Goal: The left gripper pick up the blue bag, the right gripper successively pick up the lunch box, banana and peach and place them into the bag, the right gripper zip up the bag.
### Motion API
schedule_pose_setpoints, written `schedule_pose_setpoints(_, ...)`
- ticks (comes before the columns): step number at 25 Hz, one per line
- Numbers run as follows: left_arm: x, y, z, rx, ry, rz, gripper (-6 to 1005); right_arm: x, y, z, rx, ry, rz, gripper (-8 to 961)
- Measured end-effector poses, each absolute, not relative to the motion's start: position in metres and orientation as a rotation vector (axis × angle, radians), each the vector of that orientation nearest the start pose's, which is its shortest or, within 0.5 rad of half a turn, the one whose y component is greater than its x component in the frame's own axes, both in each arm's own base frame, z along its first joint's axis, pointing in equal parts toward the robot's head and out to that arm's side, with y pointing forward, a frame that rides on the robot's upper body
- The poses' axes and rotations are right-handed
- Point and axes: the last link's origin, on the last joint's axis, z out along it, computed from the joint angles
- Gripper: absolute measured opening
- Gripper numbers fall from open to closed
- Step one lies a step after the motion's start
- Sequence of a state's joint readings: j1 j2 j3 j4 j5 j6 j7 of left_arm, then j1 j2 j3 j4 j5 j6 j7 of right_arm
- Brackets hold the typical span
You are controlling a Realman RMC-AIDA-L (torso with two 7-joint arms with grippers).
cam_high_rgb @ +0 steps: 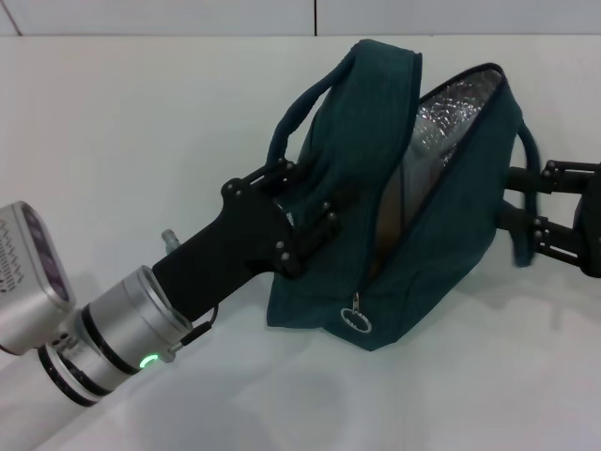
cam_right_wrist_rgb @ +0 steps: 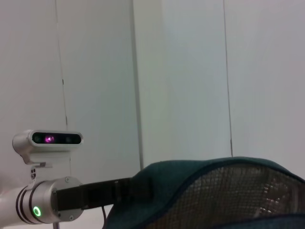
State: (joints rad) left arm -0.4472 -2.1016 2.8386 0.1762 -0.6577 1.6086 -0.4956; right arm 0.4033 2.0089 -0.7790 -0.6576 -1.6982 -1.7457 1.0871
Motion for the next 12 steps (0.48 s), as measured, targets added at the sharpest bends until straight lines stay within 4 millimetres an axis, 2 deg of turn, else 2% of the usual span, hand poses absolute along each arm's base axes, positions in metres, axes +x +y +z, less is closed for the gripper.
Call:
schedule_pose_setpoints(5, -0.233, 0.252, -0.082, -2.253, -0.407, -1.346, 468, 0.267, 0.295, 0.049, -2.553, 0.176, 1.021, 444)
schedule_pose_setpoints(8, -0.233, 0.252, -0.083, -2.254, -0.41, -1.341, 467, 0.267, 0.283, 0.061, -2.487, 0.121, 1.121, 566)
schedule_pose_setpoints(10, -0.233, 0.253, -0.083, -2.251, -0.414, -1.338, 467, 0.264, 0.271, 0.065, -2.528, 0.062, 1.174, 648)
schedule_pose_setpoints(12, -0.233, 0.253, -0.083, -2.25, -0.415, -1.337, 466, 0.26, 0.258, 0.065, -2.648, -0.01, 1.2, 658)
